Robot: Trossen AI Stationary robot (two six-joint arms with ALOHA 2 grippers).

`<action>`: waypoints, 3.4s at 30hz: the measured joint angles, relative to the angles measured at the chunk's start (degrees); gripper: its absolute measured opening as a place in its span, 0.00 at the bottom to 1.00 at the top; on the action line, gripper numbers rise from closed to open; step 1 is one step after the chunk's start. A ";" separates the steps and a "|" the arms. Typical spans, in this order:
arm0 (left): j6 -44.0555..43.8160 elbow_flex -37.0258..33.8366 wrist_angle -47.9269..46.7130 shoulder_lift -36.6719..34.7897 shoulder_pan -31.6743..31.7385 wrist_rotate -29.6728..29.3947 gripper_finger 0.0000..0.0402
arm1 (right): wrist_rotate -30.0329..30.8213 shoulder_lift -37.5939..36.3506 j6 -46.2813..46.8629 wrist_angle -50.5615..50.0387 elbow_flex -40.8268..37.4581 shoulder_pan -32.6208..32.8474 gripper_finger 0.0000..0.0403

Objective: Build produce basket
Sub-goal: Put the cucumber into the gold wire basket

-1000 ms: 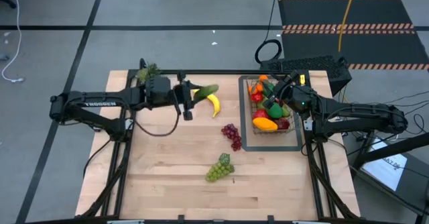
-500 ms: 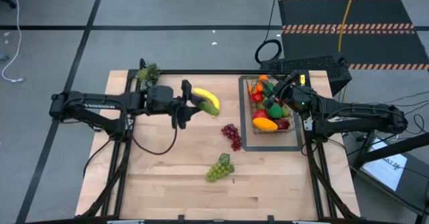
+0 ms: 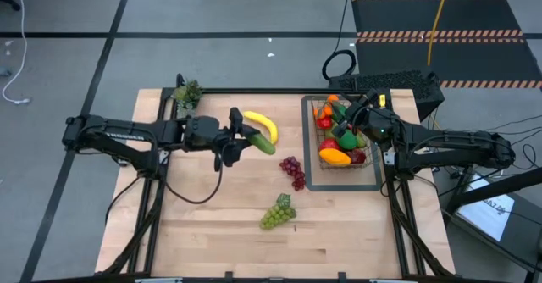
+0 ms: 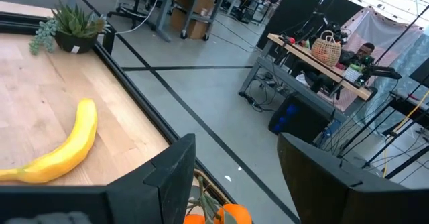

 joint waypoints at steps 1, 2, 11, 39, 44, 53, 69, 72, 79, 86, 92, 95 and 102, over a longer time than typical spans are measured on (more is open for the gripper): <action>0.07 0.00 0.00 0.00 -0.27 -0.07 0.41 | 0.00 0.00 0.03 0.06 0.00 0.00 0.52; 0.07 0.00 0.01 0.00 -0.47 -0.09 0.41 | 0.00 0.00 0.04 0.06 0.00 0.00 0.52; -2.78 0.00 0.74 0.00 -0.66 -0.13 0.41 | 0.00 0.00 0.04 0.38 0.00 0.00 0.52; -81.33 0.02 4.63 0.00 -0.55 1.53 0.41 | -14.44 0.11 -8.23 19.06 0.00 0.00 0.52; -87.45 0.02 4.66 0.00 -0.99 2.95 0.41 | -19.56 1.31 -9.27 24.79 0.00 0.00 0.52; -68.61 0.02 5.13 0.00 -0.94 -1.91 0.41 | -22.74 8.60 -6.30 34.52 0.00 -0.04 0.52; -54.03 0.17 12.92 1.88 -0.32 -4.65 0.41 | -40.46 24.88 5.01 49.23 0.00 -0.02 0.52; -53.96 0.00 12.49 2.70 0.51 -4.65 0.41 | -40.48 26.71 6.88 51.53 0.00 0.02 0.52; -53.91 0.14 14.13 6.46 2.36 -3.78 0.41 | -40.67 29.57 8.57 54.61 0.00 0.92 0.52; -48.92 -0.05 15.31 8.87 2.62 -1.99 0.41 | -44.57 30.05 7.04 54.86 0.00 1.97 0.52; -48.50 0.07 16.54 9.62 2.62 -0.89 0.41 | -48.00 30.05 6.93 54.79 0.00 1.95 0.59; -48.44 0.05 17.87 10.24 2.62 -0.88 0.41 | -47.95 30.05 7.20 54.85 0.00 1.95 0.64; -45.40 0.00 21.28 13.45 2.57 5.46 0.41 | -47.91 30.48 8.79 58.07 0.00 2.51 0.68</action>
